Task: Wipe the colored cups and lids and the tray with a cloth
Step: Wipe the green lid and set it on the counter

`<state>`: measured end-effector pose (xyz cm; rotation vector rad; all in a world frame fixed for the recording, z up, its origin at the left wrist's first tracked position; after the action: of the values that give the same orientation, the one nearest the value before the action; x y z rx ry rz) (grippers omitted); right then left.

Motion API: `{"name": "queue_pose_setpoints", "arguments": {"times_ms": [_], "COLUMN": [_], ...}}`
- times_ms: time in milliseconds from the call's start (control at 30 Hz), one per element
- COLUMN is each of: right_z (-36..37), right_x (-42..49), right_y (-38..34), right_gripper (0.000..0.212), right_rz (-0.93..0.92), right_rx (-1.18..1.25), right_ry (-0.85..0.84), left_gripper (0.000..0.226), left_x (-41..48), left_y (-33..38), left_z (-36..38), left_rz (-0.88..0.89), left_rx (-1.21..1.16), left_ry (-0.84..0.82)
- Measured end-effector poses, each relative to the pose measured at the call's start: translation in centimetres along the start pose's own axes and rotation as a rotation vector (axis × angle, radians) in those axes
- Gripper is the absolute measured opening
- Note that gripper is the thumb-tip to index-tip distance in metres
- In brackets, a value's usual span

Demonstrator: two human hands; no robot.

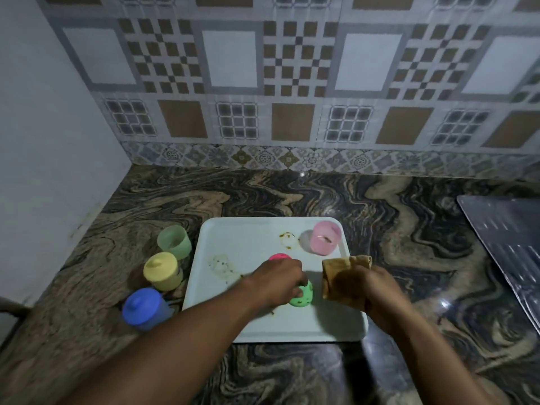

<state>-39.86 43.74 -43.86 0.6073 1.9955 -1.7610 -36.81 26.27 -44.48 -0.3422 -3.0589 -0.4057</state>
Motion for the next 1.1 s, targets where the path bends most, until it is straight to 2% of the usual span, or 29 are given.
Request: {"name": "queue_pose_setpoints", "arguments": {"times_ms": [67, 133, 200, 300, 433, 500, 567, 633, 700, 733, 767, 867, 1000, 1100], "right_z": [-0.1, 0.5, 2.2, 4.6, 6.8, 7.6, 7.6, 6.5, 4.9, 4.8, 5.4, 8.3, 10.3, 10.6], "right_x": [0.1, -0.2, -1.5, -2.4, -4.1, -5.0, -5.2, -4.3, -2.7, -2.4, -2.7, -4.9, -5.6, -5.8], "right_y": [0.1, -0.6, -0.9, 0.2, 1.2, 1.3, 1.2, 0.3, -1.1, -1.7, -2.2, -1.7, 0.4, 1.1], "right_gripper": [0.025, 0.033, 0.05, 0.071, 0.074, 0.071, 0.068, 0.064, 0.063, 0.064, 0.064, 0.073, 0.076, 0.074], "right_rz": [-0.175, -0.548, -0.896, -1.103, -1.333, -1.403, -1.417, -1.307, -1.12, -1.087, -1.134, -1.391, -1.485, -1.507], "right_rx": [-0.075, -0.261, -0.476, -0.635, -0.72, -0.767, -0.715, -0.525, -0.305, -0.258, -0.271, -0.494, -0.729, -0.757], "right_ry": [0.037, 0.086, 0.101, 0.051, 0.002, -0.05, -0.082, -0.045, 0.086, 0.14, 0.155, 0.048, -0.024, -0.089], "left_gripper": [0.029, 0.031, 0.029, 0.023, 0.023, 0.024, 0.026, 0.026, 0.025, 0.024, 0.023, 0.02, 0.017, 0.017], "left_x": [-0.1, -0.3, -0.4, -0.6, -1.8, -2.4, -3.1, -3.5, -3.5, -3.4, -3.3, -2.9, -3.6, -4.6], "left_y": [-0.6, -1.1, -1.5, -1.8, -3.1, -3.8, -4.1, -4.4, -5.0, -5.2, -5.3, -5.5, -6.1, -6.5], "left_z": [-0.3, -1.1, -2.3, -4.5, -6.2, -6.2, -6.2, -6.4, -6.8, -7.1, -7.4, -8.3, -7.8, -6.9], "left_rz": [-0.064, -0.118, -0.135, -0.121, -0.143, -0.166, -0.18, -0.204, -0.244, -0.258, -0.27, -0.328, -0.425, -0.521], "left_rx": [-0.077, -0.16, -0.218, -0.27, -0.221, -0.209, -0.211, -0.23, -0.249, -0.258, -0.269, -0.281, -0.266, -0.24], "left_ry": [0.028, 0.088, 0.182, 0.317, 0.421, 0.423, 0.423, 0.456, 0.496, 0.518, 0.546, 0.641, 0.665, 0.663]}}
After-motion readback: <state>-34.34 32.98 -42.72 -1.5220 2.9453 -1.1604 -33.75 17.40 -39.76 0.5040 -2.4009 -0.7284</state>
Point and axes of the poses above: each hand's wrist, its own x-axis towards the middle knuckle, its own z-axis out of the palm, y = z × x, the point moved 6 cm from there along x, towards the middle knuckle, and after that the axes turned 15 degrees about y, right-handed, at the moved point
